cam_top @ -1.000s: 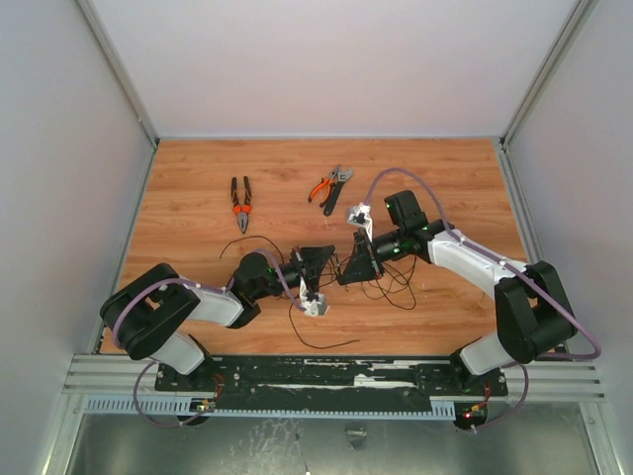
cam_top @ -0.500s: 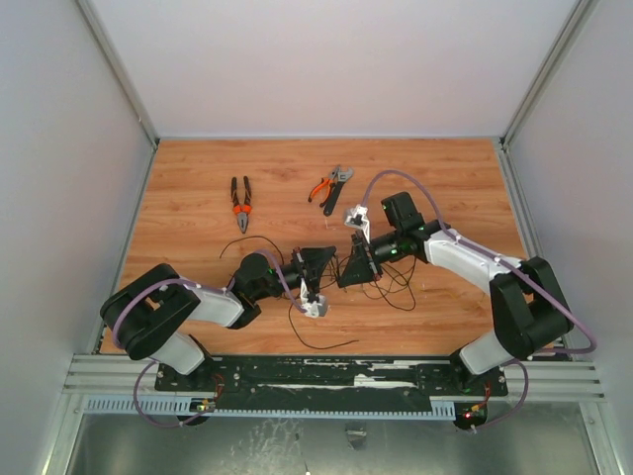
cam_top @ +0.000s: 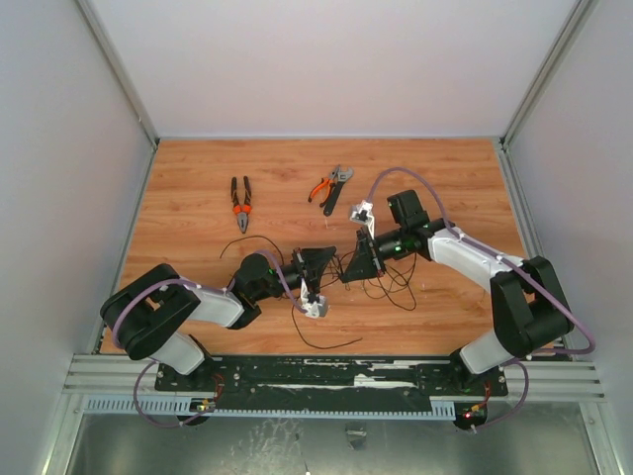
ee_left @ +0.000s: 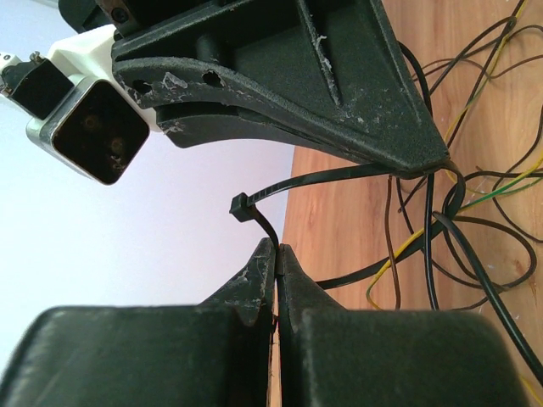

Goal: Zip-tie the wires
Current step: Tie the cable at the center of the board.

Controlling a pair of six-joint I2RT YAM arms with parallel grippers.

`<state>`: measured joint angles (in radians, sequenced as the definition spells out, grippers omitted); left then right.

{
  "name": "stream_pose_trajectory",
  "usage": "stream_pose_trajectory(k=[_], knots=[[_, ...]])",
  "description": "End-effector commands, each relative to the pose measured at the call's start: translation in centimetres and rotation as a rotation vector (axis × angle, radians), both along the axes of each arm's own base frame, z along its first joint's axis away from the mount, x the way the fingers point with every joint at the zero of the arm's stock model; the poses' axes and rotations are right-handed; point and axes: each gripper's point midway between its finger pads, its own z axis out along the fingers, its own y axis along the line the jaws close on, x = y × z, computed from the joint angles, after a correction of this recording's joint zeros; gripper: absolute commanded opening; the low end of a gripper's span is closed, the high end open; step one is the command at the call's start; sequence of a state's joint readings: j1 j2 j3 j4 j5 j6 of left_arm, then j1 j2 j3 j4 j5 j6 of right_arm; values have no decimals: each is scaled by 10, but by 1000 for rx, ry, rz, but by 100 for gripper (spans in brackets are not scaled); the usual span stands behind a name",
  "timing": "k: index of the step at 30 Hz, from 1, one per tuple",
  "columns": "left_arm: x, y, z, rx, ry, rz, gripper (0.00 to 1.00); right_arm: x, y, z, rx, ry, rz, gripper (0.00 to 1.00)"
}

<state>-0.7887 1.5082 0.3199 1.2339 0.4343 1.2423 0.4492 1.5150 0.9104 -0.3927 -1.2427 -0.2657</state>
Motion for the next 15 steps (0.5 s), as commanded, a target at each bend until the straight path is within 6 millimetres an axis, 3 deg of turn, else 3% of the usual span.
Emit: stream_pose_trajectory(k=[1, 15], knots=[[-3, -2, 6, -14, -33, -6, 0, 5, 1, 16, 24, -25, 1, 0], [-2, -3, 1, 7, -39, 2, 0, 11, 6, 16, 11, 11, -6, 0]])
